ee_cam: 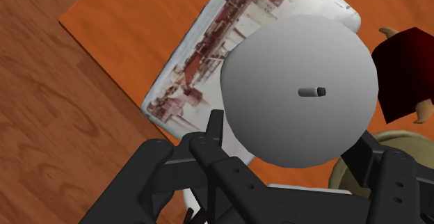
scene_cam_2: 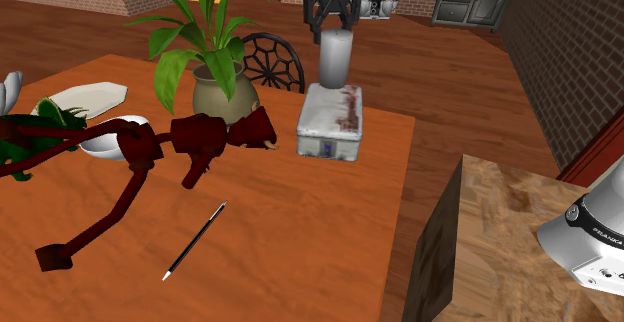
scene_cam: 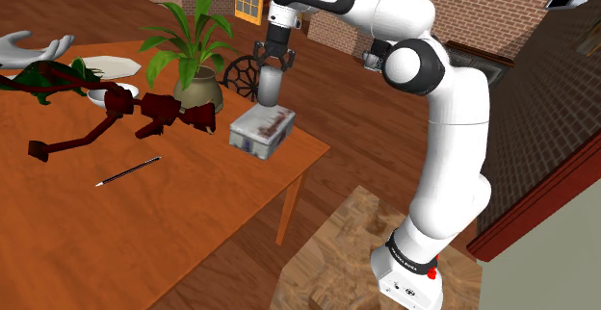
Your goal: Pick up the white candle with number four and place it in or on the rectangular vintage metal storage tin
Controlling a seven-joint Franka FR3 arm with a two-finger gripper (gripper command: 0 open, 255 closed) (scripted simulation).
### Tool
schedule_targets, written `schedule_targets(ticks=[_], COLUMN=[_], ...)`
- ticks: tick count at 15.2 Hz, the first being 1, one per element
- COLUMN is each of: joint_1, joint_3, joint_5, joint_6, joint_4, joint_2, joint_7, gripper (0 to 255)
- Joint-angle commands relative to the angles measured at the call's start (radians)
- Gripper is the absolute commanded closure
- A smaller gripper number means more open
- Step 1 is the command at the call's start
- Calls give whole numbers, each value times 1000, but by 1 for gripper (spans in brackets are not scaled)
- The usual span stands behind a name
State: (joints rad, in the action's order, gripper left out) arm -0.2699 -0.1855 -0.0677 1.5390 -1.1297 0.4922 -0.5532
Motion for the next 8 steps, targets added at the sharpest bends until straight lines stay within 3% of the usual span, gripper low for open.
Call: schedule_targets(ticks=[1,8], joint_1=[-1,-6], joint_3=[0,1], joint_5=[-1,-4], joint_6=[34,135], joint_4=[-39,-154], joint_2=[-6,-19], joint_7=[4,16], gripper=[255,255])
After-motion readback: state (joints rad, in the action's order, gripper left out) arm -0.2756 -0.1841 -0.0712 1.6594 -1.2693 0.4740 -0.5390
